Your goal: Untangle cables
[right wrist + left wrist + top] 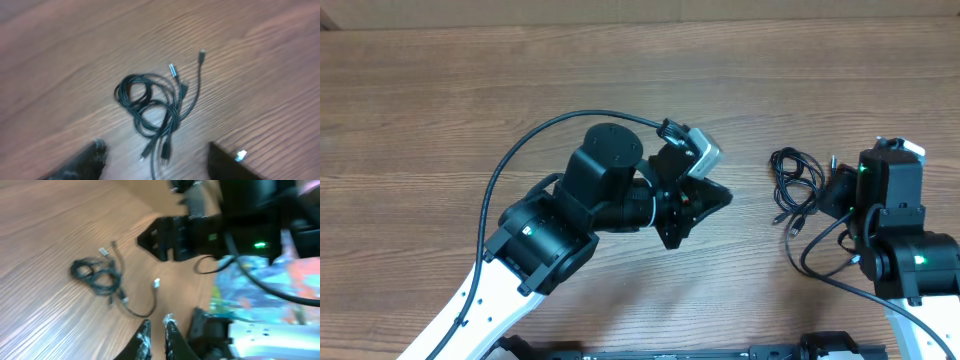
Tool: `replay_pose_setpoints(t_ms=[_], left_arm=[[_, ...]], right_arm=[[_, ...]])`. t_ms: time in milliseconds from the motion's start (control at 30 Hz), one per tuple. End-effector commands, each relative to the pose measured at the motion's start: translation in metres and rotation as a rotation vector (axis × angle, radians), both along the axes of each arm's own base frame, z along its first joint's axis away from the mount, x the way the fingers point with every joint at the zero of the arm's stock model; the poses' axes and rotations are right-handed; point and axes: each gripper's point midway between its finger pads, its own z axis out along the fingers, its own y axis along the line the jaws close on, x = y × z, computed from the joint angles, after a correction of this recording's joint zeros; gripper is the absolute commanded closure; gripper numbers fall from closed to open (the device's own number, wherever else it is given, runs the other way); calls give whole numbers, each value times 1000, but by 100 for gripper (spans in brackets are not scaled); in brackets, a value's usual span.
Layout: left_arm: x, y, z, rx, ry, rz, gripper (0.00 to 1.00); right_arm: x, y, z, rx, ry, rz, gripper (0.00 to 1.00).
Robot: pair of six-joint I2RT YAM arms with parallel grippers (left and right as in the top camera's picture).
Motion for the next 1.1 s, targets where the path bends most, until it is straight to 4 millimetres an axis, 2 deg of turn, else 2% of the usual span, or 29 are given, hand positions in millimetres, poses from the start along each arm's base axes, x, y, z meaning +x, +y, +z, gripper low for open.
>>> replay_pose_setpoints(t_ms=[0,100,167,233,333,433,533,600,667,767,900,967,1067], left_arm=[[24,15,-13,104,-42,153,70],[42,26,-34,198,-39,258,45],[52,28,-46,242,-35,296,41],[58,20,-60,263,-13,287,38],[65,-5,-88,264,51,208,35],[67,-35,-103,205,96,104,23],[80,-61,-115,137,116,62,12],[88,-69,-125,125,130,72,10],[99,-79,-145,122,161,85,8],[104,-91,-170,118,191,60,6],[115,-108,-208,92,283,69,3],[122,-117,-228,61,329,84,4],[129,-128,-239,10,361,89,6]], right_arm=[[2,17,-2,80,2,60,21],[2,22,-14,105,55,77,16],[-2,22,-23,108,106,69,16],[-7,19,-31,133,141,5,13],[-15,8,-35,166,145,-161,0],[-16,7,-34,197,129,-214,0],[-18,9,-36,219,138,-233,0],[-21,9,-38,223,148,-245,0],[-25,8,-39,222,163,-249,0],[-27,8,-39,228,162,-258,0],[-30,11,-32,279,118,-295,0],[-32,16,-28,312,102,-278,0],[-34,23,-23,352,84,-250,0]])
